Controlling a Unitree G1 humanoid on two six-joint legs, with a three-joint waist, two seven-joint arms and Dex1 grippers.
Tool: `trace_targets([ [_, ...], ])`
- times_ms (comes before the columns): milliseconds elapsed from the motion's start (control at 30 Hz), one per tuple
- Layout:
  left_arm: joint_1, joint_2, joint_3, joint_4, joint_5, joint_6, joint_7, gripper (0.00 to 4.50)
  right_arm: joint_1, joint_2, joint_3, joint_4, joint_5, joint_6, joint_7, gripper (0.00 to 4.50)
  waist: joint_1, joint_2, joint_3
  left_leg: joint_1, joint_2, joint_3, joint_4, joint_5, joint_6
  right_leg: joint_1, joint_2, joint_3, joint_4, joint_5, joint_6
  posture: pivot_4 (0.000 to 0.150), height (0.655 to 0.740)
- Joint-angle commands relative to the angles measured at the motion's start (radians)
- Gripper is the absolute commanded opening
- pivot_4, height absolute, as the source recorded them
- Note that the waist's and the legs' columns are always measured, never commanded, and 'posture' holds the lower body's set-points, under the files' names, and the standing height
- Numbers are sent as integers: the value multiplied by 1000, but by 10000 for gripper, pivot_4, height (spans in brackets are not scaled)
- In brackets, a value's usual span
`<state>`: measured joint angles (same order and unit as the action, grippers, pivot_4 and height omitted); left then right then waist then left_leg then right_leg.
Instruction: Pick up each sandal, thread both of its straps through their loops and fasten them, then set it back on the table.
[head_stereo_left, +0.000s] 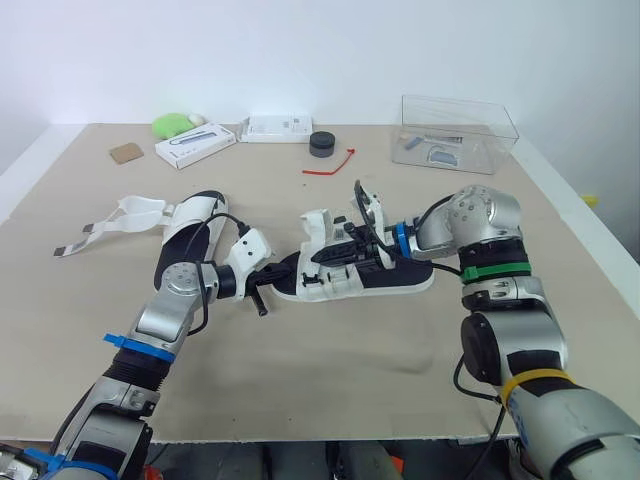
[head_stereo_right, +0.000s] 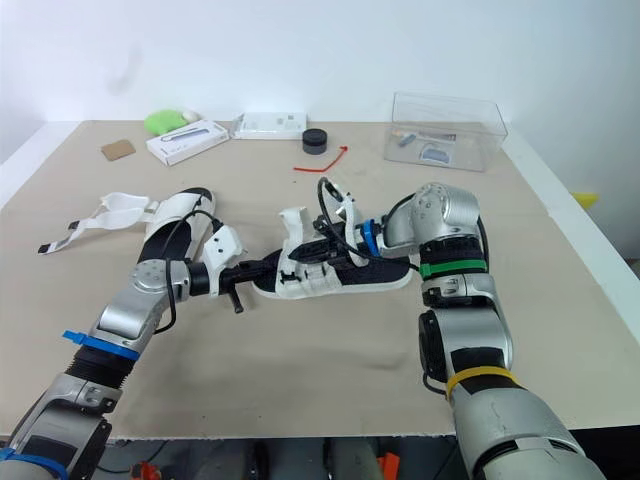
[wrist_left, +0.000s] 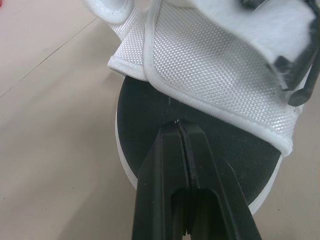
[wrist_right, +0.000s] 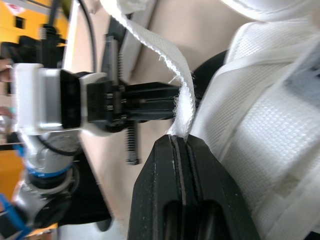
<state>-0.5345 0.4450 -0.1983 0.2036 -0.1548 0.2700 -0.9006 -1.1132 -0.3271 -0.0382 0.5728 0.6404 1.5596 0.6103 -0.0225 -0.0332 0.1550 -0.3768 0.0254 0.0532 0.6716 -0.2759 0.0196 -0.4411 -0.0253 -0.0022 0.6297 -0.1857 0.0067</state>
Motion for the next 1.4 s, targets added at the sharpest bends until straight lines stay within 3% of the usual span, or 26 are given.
trace_targets([
  [33,33,9,-32,31,42,26,2,0,34,-22,76,-44,-41,-37,15,363,0,0,0,0,0,0,0,0,0,0,0,0,0,0,0,1500,7400],
  [433,37,9,-35,25,40,28,6,0,104,-89,266,-173,-105,-176,132,363,0,1,-2,1,0,0,0,0,0,1,0,0,0,-2,4,1500,7400],
  [900,33,2,-41,28,40,27,6,0,130,-194,425,-457,-109,-279,314,363,2,1,-2,0,-2,-1,0,-5,0,1,-3,-1,0,-5,0,1500,7400],
  [1400,34,-4,-44,29,41,28,7,0,92,-166,473,-470,-174,-368,376,363,2,1,-2,1,-3,-1,0,-6,1,1,-3,-2,0,-5,0,1500,7400],
])
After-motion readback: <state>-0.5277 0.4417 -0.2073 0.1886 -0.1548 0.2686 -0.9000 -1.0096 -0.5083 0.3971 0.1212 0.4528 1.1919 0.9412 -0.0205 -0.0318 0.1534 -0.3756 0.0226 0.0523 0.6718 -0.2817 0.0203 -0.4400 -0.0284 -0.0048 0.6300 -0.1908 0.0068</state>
